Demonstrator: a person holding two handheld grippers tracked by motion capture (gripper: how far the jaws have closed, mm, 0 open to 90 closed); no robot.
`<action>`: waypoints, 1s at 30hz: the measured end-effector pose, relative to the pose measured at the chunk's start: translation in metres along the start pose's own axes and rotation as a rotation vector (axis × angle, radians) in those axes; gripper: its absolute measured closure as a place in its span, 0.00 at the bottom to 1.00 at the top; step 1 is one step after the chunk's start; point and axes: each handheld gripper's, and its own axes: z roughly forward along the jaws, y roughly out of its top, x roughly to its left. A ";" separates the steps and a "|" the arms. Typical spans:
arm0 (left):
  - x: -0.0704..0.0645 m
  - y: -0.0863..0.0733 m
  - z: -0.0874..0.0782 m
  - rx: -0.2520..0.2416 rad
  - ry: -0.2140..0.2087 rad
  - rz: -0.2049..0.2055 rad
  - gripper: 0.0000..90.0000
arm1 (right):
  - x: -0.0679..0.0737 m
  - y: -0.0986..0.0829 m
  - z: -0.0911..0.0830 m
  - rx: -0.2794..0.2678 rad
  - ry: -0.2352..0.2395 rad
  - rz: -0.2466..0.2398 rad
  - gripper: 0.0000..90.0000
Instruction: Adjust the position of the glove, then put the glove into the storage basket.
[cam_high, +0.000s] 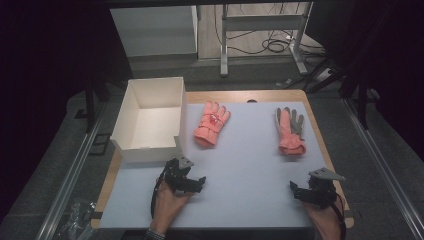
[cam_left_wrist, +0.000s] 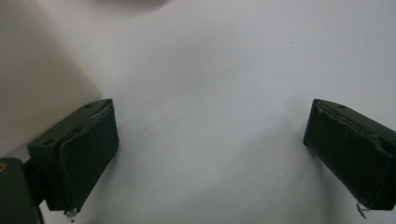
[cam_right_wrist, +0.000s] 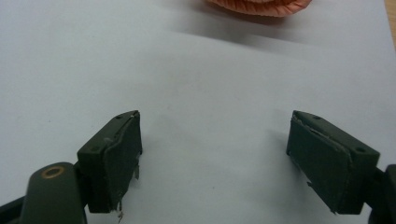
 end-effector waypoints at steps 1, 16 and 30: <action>0.000 0.000 0.000 0.001 -0.003 -0.001 0.03 | 0.000 0.000 0.000 0.001 0.001 -0.001 0.20; -0.001 0.001 0.001 0.013 0.001 0.006 0.02 | 0.001 0.000 0.000 -0.003 -0.003 -0.001 0.20; -0.001 0.001 0.001 0.006 0.000 0.004 0.02 | -0.001 0.001 0.000 0.007 0.005 0.001 0.20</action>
